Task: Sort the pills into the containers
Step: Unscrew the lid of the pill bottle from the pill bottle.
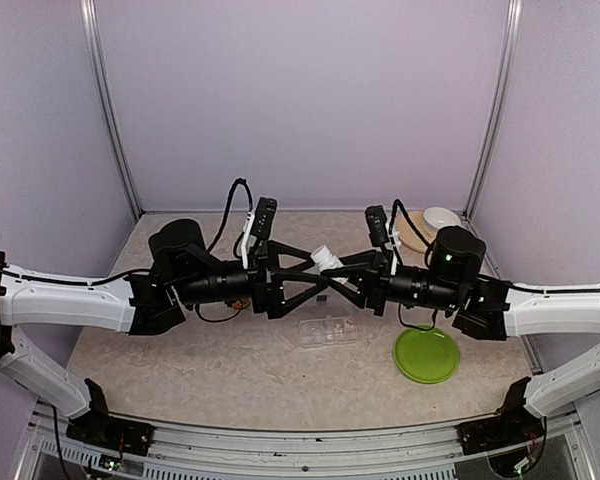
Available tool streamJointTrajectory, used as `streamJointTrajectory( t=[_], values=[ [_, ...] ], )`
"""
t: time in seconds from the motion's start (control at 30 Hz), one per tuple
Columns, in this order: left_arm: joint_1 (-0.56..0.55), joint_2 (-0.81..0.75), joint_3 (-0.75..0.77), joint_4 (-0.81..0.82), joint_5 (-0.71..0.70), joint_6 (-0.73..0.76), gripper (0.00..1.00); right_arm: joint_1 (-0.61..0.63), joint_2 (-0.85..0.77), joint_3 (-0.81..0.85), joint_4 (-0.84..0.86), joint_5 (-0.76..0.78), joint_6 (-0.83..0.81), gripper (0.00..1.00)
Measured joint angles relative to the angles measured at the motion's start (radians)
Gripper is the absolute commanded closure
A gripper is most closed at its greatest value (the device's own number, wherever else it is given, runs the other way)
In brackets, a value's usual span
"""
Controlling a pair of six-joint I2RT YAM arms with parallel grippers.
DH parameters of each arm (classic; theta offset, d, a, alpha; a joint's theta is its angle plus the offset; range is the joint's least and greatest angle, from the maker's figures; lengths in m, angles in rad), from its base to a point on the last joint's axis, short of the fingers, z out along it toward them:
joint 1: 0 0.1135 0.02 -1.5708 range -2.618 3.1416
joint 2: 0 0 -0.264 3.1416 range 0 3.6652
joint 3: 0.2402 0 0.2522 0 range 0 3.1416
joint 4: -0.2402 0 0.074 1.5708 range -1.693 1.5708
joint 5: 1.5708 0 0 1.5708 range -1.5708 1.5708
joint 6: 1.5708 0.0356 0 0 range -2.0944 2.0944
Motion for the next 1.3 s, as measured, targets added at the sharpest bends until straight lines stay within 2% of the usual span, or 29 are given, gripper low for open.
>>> streamJointTrajectory(
  t=[0.33,0.7,0.97,1.3],
  values=[
    [-0.017,-0.079,-0.009,-0.009,-0.018,0.038,0.04,-0.063,-0.087,-0.024,-0.066,0.089,-0.016,1.00],
    [0.021,-0.009,0.076,-0.136,-0.107,0.031,0.05,-0.063,-0.098,-0.031,-0.065,-0.052,-0.071,1.00],
    [0.021,0.042,0.122,-0.158,-0.052,0.026,0.16,-0.056,-0.067,-0.031,-0.063,-0.117,-0.090,1.00],
    [0.021,0.057,0.122,-0.165,-0.020,0.025,0.48,-0.055,-0.056,-0.031,-0.064,-0.133,-0.095,1.00]
  ],
)
